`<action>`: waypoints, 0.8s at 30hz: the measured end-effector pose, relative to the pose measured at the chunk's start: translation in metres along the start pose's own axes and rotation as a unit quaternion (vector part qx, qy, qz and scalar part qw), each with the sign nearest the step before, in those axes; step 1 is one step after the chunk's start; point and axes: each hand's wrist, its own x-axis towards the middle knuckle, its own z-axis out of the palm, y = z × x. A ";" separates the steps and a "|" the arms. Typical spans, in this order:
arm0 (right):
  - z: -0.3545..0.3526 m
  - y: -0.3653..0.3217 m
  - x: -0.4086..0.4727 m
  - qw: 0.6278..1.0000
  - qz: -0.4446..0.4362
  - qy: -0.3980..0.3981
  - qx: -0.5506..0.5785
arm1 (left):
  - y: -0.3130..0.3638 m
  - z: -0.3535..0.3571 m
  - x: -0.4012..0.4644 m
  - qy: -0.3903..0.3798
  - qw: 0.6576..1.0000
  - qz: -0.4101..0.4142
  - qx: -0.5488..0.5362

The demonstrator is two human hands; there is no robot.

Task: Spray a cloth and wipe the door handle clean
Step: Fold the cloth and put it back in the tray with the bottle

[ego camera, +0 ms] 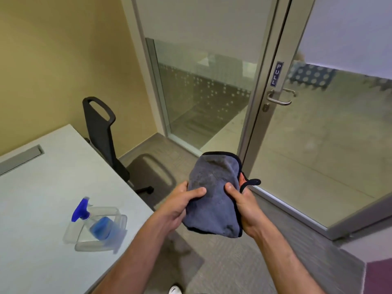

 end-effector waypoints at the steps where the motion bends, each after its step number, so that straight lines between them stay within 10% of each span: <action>1: 0.003 0.003 -0.001 1.000 -0.001 0.001 -0.010 | -0.001 -0.004 -0.004 -0.004 1.000 0.000 0.001; 12: 0.030 0.068 -0.017 0.960 0.243 -0.069 0.121 | -0.014 -0.061 -0.035 0.021 1.000 -0.011 -0.004; 24: 0.157 0.084 0.003 0.960 0.097 -0.064 -0.255 | 0.014 -0.175 -0.071 0.017 1.000 0.018 -0.016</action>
